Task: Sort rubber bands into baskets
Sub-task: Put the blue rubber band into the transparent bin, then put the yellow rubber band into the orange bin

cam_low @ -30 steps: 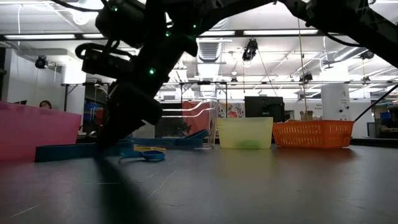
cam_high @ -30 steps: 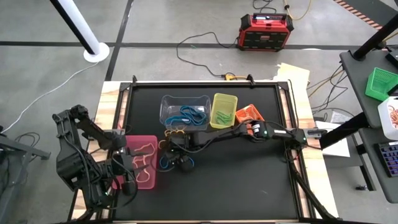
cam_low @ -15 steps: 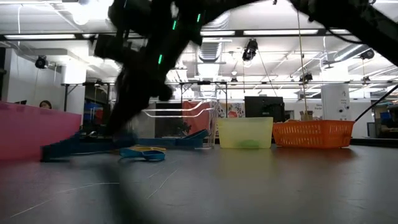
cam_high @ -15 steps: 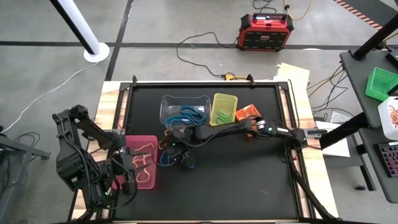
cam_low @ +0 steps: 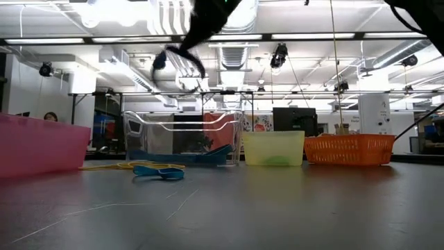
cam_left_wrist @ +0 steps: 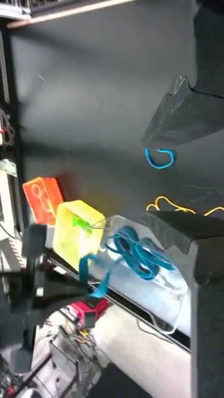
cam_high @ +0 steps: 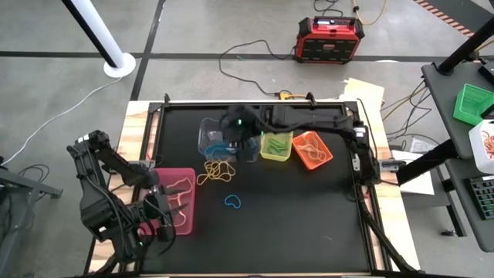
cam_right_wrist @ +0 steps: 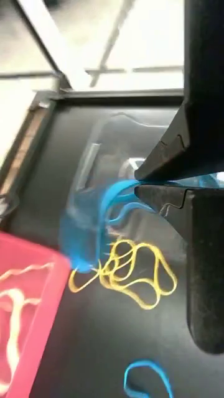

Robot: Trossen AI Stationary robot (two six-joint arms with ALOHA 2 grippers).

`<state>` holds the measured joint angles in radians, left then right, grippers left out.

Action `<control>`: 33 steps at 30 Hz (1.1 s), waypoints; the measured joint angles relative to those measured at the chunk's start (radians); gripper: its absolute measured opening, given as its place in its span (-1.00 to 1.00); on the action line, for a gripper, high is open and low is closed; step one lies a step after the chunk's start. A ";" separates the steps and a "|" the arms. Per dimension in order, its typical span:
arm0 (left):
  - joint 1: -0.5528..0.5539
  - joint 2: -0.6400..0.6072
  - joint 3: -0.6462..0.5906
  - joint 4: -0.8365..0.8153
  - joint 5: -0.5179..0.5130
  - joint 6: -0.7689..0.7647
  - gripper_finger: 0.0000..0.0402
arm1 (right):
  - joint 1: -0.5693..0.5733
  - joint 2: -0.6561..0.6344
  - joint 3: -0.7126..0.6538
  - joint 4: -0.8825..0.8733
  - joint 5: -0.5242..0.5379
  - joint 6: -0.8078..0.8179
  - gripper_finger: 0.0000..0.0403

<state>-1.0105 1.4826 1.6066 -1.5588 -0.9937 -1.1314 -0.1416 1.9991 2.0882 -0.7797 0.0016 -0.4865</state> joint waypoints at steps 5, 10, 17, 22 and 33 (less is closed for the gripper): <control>0.008 -0.002 -0.071 0.010 0.039 -0.060 -0.22 | -0.123 0.031 -0.079 0.030 -0.216 0.087 -0.88; 0.031 -0.004 -0.126 0.043 0.065 -0.062 -0.22 | -0.179 0.029 -0.164 0.064 -0.320 0.137 -0.60; 0.106 -0.021 -0.176 0.066 0.065 -0.020 -0.22 | -0.201 0.005 -0.160 -0.125 -0.320 0.149 -0.09; 0.237 -0.042 -0.217 0.230 0.142 0.208 -0.24 | -0.215 -0.077 -0.147 -0.303 -0.324 0.140 0.13; 0.647 -0.110 -0.495 0.750 0.474 0.728 -0.40 | -0.192 -0.453 -0.500 -0.172 -0.314 0.186 0.12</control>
<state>-0.3635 1.3724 1.1117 -0.8088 -0.5199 -0.4034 -0.3341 1.5466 1.5885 -0.9514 -0.3122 -0.3010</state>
